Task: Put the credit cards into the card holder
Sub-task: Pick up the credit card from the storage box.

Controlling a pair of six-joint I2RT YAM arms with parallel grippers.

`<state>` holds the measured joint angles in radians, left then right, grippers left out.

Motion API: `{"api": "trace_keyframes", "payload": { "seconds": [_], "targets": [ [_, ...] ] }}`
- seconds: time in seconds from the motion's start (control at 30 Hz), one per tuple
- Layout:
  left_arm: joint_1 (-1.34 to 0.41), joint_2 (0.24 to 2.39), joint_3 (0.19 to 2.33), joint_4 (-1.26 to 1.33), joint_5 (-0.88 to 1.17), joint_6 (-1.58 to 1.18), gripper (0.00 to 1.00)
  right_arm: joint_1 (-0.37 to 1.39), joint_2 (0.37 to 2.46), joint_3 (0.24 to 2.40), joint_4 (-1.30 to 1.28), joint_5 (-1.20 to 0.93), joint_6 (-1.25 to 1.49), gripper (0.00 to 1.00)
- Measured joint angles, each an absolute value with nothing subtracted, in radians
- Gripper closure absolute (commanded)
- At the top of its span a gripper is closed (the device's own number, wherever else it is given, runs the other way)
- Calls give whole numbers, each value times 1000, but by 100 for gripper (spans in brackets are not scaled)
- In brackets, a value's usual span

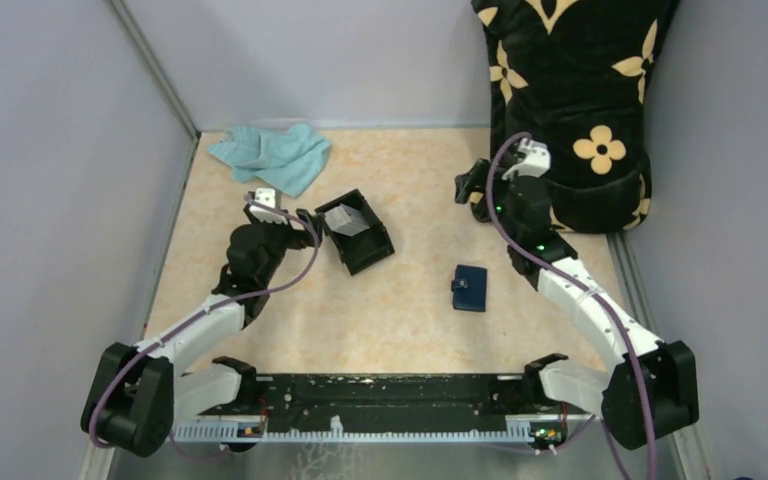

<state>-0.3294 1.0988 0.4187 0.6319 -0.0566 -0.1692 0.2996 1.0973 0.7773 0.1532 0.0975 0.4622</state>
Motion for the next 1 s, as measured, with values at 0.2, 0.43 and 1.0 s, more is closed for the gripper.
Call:
{"api": "trace_keyframes", "payload": {
  "seconds": [0.2,0.43,1.0],
  "targets": [
    [-444,1089,432,480,-185,-269,1,552,1203,842,79,304,311,10],
    [-503,997,480,226,-326,-531,1,683,1349,951,35,289,192,24],
    [-505,1038,398,62,-417,-1029,3,816,1868,1475,-158,159,96,36]
  ]
}}
